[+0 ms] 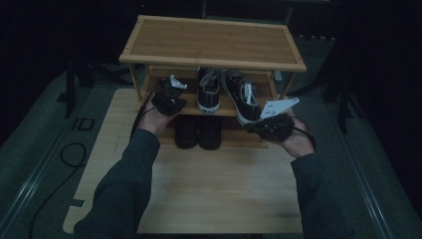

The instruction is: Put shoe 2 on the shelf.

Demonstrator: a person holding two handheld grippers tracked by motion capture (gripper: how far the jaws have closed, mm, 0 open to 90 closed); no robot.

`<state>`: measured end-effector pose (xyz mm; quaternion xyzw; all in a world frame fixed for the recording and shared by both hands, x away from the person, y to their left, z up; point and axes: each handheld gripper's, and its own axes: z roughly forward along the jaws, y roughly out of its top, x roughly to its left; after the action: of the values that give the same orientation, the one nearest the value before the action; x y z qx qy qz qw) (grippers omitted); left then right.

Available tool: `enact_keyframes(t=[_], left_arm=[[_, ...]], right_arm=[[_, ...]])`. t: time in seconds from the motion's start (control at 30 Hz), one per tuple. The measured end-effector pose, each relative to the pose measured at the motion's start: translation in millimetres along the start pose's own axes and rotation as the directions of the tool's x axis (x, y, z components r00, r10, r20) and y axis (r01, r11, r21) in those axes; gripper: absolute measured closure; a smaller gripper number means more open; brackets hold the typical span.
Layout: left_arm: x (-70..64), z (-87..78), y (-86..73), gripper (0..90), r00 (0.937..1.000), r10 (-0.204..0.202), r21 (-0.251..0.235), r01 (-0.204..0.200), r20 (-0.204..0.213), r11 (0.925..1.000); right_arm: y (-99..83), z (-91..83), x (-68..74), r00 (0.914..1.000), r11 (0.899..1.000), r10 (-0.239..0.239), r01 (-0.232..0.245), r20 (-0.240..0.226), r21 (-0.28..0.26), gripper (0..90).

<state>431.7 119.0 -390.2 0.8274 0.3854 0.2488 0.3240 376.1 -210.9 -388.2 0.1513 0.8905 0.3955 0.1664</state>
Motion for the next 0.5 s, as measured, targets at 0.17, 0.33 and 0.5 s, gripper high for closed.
enact_keyframes(t=[0.17,0.33,0.5], left_arm=[[0.0,0.0,0.1,90.0,1.0,-0.002,0.0,0.002,0.0,1.0],[0.3,0.1,0.0,90.0,1.0,-0.003,0.0,0.003,0.002,1.0],[0.7,0.1,-0.2,90.0,1.0,-0.008,-0.001,0.008,0.004,1.0]], right_arm=[[-11.6,-4.5,-3.3,0.9998,1.0,0.022,-0.022,-0.002,-0.003,88.8],[-18.9,-6.8,-7.2,0.9989,0.999,0.046,-0.046,0.006,-0.01,89.8],[-18.5,-6.5,-7.9,0.999,0.999,0.044,-0.044,0.003,-0.012,90.0]])
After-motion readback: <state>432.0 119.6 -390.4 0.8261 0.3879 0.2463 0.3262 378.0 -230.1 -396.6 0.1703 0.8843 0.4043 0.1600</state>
